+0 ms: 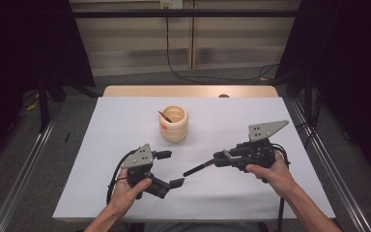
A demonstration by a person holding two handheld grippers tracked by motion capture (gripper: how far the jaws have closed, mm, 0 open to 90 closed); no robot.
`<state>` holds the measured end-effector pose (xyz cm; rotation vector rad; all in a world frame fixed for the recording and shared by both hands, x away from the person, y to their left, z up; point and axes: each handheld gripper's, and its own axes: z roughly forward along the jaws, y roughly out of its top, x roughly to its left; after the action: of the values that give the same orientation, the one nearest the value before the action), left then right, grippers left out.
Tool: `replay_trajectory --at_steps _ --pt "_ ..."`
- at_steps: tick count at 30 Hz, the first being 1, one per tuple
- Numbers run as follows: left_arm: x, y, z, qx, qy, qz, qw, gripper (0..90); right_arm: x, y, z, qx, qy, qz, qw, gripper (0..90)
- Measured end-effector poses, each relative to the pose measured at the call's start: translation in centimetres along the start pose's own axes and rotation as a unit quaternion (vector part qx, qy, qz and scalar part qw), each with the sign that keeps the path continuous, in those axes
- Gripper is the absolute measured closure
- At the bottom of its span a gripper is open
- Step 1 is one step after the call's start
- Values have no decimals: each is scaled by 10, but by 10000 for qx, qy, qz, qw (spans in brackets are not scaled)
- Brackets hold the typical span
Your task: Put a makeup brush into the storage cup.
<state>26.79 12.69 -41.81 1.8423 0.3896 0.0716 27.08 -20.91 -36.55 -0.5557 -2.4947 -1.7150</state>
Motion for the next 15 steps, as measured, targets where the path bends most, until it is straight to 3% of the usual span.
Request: replay_trajectory --at_steps 9,15 --pt "-1 0 3 47 -28 8 10000 20 -2 5 5 490 15 -9 9988 775" --pt "-2 0 6 76 -32 68 9999 24 -1 13 9 871 -12 -31 9962 775"
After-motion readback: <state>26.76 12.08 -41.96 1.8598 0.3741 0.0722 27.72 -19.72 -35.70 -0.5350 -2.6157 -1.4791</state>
